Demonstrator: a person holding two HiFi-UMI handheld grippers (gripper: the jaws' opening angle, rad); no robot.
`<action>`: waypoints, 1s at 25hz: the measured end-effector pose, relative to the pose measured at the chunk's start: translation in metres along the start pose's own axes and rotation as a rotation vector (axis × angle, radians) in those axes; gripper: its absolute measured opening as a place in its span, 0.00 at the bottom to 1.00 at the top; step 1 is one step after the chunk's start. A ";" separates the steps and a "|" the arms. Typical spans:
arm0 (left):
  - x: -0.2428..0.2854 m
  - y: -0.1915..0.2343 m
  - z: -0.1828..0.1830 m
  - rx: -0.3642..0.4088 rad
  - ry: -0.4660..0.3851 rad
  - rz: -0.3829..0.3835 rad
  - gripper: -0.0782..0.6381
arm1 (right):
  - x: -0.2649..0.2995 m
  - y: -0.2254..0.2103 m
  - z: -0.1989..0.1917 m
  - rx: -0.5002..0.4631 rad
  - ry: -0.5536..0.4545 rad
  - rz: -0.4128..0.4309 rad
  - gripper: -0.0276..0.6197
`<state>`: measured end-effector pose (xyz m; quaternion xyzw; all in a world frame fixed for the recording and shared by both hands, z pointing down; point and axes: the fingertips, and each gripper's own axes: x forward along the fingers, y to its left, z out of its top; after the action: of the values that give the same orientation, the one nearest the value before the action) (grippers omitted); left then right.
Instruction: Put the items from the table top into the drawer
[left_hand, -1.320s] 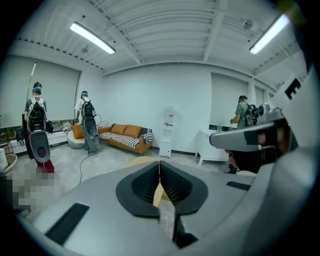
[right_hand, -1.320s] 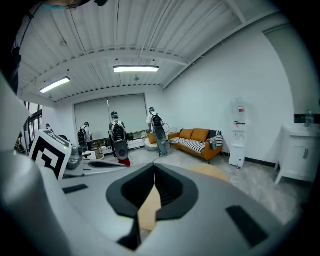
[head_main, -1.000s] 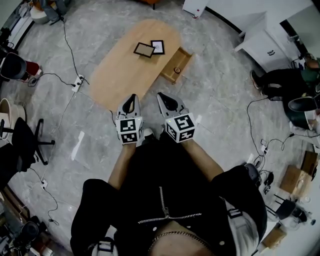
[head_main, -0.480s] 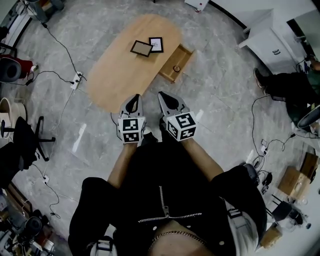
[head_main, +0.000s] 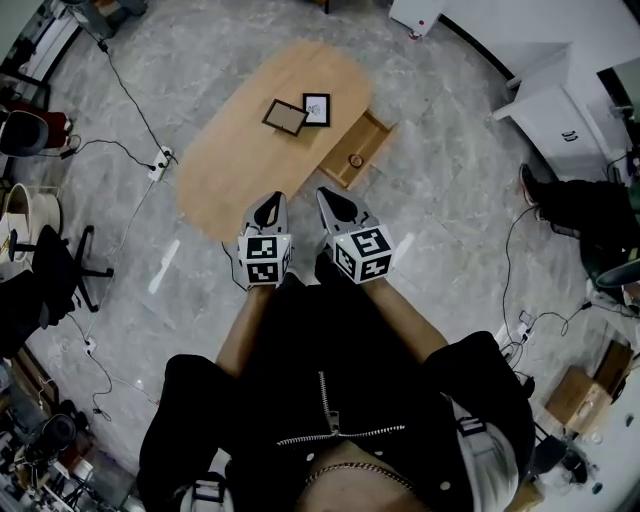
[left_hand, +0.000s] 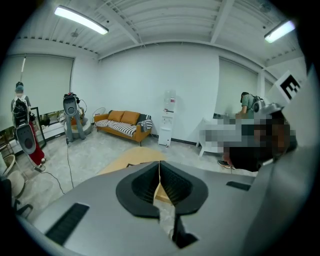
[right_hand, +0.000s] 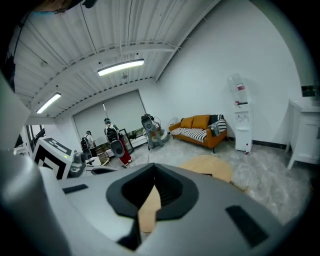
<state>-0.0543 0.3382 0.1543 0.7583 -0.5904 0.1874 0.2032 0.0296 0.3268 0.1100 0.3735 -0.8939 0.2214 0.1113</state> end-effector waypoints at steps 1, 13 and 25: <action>0.005 -0.002 0.002 -0.002 0.006 0.002 0.13 | 0.002 -0.005 0.001 0.002 0.003 0.007 0.06; 0.035 -0.009 0.004 -0.037 0.059 0.036 0.13 | 0.020 -0.042 0.006 -0.028 0.041 0.042 0.06; 0.102 0.038 0.027 -0.065 0.068 0.007 0.13 | 0.090 -0.080 0.021 0.038 0.109 0.009 0.06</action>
<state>-0.0663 0.2323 0.1884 0.7424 -0.5916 0.1946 0.2469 0.0235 0.2118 0.1493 0.3589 -0.8839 0.2587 0.1520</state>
